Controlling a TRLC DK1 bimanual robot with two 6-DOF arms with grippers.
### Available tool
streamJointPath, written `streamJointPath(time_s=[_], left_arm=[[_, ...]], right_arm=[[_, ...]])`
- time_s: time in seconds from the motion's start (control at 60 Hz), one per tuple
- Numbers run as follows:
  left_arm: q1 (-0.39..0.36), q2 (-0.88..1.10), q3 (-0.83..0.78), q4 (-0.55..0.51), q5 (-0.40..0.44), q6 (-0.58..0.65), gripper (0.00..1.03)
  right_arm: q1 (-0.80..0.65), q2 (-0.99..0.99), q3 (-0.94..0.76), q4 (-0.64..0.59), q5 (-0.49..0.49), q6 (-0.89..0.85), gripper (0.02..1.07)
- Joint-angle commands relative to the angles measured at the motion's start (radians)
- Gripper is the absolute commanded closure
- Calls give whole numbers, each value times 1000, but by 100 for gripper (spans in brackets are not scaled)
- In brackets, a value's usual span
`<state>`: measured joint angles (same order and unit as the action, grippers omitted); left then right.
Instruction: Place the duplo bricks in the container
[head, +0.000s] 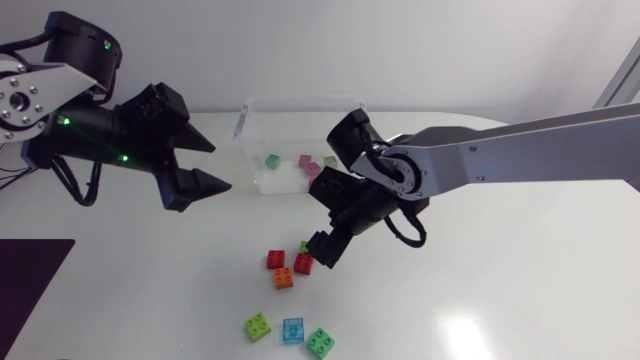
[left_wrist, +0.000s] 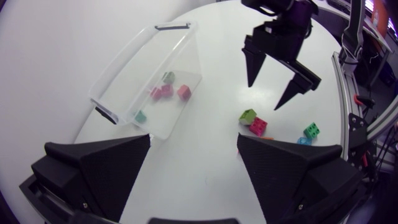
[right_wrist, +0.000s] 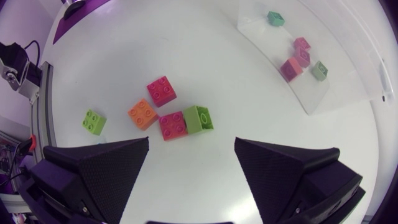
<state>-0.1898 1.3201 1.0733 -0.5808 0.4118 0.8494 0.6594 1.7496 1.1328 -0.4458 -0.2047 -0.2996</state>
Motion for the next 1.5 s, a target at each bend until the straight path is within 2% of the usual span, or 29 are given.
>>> streamJointPath(time_s=[0.0, 0.55, 0.983, 1.25, 1.367, 1.483], left_arm=[[12, -53, -46, -21, 10, 57, 6], [-10, -200, -196, -105, 15, 103, 6], [-17, -249, -225, -142, 15, 117, 6], [-20, -268, -231, -163, 15, 128, 6], [-30, -279, -245, -171, 15, 131, 6], [-31, -292, -254, -188, 15, 140, 7]], right_arm=[[8, 56, 45, 2, 10, -16, 7], [9, 248, 220, -59, 54, -15, 10], [3, 312, 272, -120, 53, -9, 11], [2, 353, 317, -166, 53, 1, 18], [0, 366, 334, -186, 53, 5, 27], [3, 380, 346, -206, 50, 10, 42]])
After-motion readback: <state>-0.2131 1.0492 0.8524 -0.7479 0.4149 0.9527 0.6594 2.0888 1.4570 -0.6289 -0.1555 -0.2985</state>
